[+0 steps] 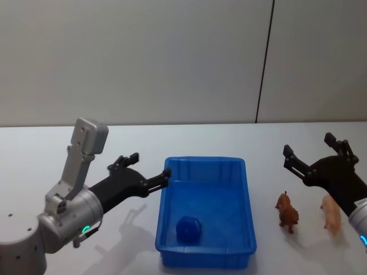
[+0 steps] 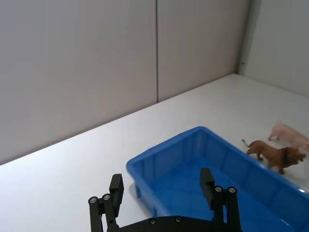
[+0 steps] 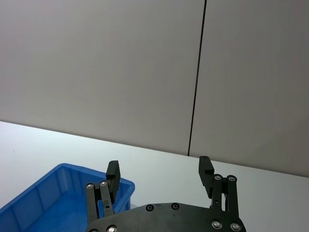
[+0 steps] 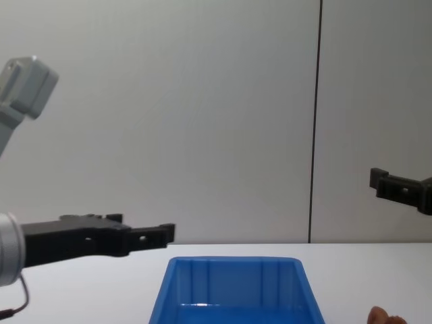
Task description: Pick up the two dolls from the table and place them into the box.
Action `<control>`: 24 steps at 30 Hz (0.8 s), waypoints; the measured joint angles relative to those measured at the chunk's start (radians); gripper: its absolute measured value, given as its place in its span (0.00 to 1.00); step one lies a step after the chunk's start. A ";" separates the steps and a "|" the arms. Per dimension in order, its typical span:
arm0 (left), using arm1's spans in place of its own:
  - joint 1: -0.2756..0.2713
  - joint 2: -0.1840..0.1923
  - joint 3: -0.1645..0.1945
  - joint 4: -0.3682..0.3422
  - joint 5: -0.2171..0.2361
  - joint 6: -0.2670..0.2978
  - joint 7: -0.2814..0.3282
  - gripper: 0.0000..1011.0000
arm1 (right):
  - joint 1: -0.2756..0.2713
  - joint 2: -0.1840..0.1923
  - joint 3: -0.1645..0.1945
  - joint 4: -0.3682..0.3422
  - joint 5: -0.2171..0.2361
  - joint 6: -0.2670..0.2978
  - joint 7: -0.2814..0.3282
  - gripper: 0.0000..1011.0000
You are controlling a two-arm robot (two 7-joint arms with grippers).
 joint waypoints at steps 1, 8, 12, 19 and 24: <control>0.009 0.008 -0.002 -0.011 0.002 0.004 0.019 0.99 | 0.000 0.000 0.000 0.000 0.000 0.000 0.000 0.99; 0.042 0.034 -0.008 -0.047 0.007 0.016 0.079 0.99 | 0.000 0.000 0.000 0.000 0.000 0.000 0.000 0.99; 0.058 0.046 -0.011 -0.063 0.010 0.022 0.107 0.99 | -0.003 0.004 0.003 -0.003 0.000 0.004 0.000 0.99; 0.069 0.056 -0.013 -0.076 0.012 0.027 0.129 0.99 | -0.020 0.022 0.014 -0.026 0.005 0.033 -0.006 0.99; 0.075 0.060 -0.014 -0.082 0.013 0.029 0.140 0.99 | -0.042 0.041 0.024 -0.051 0.021 0.075 -0.012 0.99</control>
